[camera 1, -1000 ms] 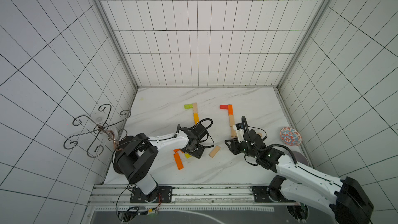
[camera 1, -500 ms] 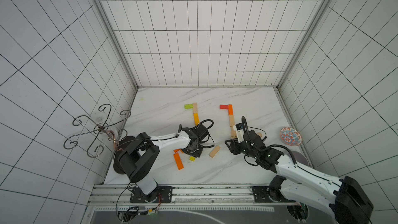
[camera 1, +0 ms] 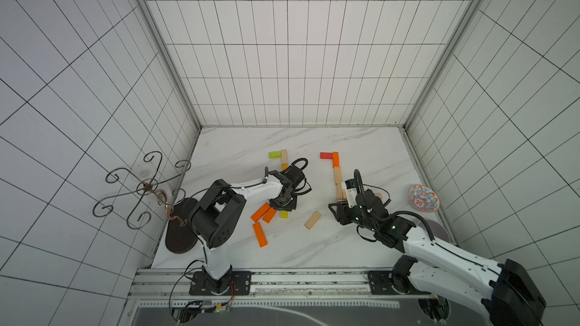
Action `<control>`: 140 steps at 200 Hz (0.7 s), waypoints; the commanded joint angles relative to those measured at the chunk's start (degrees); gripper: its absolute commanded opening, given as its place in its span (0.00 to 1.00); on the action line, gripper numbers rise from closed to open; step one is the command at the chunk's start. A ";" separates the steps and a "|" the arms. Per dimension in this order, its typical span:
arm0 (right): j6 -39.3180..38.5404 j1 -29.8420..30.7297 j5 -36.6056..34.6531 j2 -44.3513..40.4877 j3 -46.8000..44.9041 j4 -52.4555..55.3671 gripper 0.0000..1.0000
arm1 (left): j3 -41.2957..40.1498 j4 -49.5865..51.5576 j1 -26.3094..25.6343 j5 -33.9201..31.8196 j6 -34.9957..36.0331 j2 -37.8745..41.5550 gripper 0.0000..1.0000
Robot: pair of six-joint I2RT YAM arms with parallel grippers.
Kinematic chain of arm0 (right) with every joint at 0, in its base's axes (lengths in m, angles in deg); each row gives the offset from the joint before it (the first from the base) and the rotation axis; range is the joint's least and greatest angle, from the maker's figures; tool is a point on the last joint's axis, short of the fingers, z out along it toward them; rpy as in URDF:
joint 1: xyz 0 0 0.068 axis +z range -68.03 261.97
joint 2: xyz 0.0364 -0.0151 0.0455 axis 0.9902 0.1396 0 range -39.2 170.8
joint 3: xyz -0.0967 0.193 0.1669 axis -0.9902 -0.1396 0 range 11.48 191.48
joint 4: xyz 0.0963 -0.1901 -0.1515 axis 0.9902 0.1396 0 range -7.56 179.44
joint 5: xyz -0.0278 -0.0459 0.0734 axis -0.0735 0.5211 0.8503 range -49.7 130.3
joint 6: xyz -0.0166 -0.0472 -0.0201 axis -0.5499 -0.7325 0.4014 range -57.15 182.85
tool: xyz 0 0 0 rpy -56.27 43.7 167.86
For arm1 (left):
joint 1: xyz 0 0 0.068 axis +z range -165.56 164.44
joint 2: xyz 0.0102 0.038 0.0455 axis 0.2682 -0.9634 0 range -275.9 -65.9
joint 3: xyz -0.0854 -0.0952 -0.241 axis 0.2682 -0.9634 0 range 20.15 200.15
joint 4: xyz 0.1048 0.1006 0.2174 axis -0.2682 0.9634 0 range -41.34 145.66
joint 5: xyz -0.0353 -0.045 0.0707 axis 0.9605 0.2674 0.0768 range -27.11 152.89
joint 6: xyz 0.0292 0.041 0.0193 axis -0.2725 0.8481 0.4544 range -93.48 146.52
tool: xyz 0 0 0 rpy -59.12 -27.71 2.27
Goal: Assemble a giraffe with building blocks
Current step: Assemble the building block at the center of the board.
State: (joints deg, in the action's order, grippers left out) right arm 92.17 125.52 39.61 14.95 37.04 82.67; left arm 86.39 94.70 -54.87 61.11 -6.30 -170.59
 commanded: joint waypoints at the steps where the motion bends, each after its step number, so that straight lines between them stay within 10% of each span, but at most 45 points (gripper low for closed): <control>1: 0.09 0.31 -0.98 -0.98 -2.62 0.42 0.43 | 1.92 -0.89 1.23 -0.42 -3.52 -2.59 0.00; 16: -0.12 0.29 -0.86 -0.90 -2.79 0.25 0.43 | 2.79 -0.53 2.05 -0.63 -4.45 -3.31 0.00; 58: -0.42 0.25 0.07 -1.07 -3.14 0.21 0.43 | 5.13 0.81 2.66 -0.82 -4.55 -4.20 0.42; 140: -0.54 0.04 -0.01 -0.93 -3.76 -0.32 0.42 | 10.78 2.38 2.03 0.92 -4.09 -8.92 0.11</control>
State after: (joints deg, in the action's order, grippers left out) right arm 91.89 125.50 39.65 14.62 36.54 82.73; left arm 95.33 96.60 -52.75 61.78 -9.75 -177.05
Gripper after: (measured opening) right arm 0.424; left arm 0.271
